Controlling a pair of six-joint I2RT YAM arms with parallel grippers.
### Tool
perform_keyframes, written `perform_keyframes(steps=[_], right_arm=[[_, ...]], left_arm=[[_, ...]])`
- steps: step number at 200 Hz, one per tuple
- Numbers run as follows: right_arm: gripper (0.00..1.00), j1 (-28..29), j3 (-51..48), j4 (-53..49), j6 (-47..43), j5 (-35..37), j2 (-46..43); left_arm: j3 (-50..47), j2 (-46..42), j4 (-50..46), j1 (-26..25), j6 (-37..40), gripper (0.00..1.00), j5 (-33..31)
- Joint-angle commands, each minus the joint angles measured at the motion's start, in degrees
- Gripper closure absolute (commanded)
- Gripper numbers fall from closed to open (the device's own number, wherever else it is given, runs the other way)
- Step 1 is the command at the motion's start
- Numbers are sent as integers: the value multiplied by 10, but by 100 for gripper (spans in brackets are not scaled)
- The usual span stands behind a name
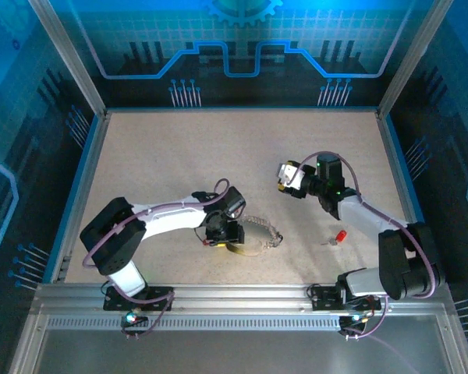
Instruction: Put the keys on the keyring
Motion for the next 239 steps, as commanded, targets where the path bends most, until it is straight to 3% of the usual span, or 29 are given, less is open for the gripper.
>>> perform_keyframes(steps=[1,53,88,106,147,170,187,213,239], right_arm=[[47,-5,16,5,26,-8,-14],[47,-3,29,-23,17,-7,-23],[43,10,36,-94,-46,-30,-26],[42,17,27,-97,-53,-37,-33],[42,29,18,-104,-101,-41,-30],[50,55,35,-176,-210,-92,3],[53,97,56,-212,-260,-82,45],[60,148,84,-227,-293,-68,111],[65,160,93,-214,-310,-63,148]], left_arm=[[28,10,-90,30,65,45,-41],[91,31,-186,82,165,45,-157],[100,50,-162,115,184,48,-147],[103,30,-145,98,196,50,-114],[133,3,-157,13,188,44,-158],[128,21,-153,4,184,37,-168],[106,31,-143,4,191,34,-170],[71,34,-130,12,200,33,-183],[55,26,-129,25,203,33,-192]])
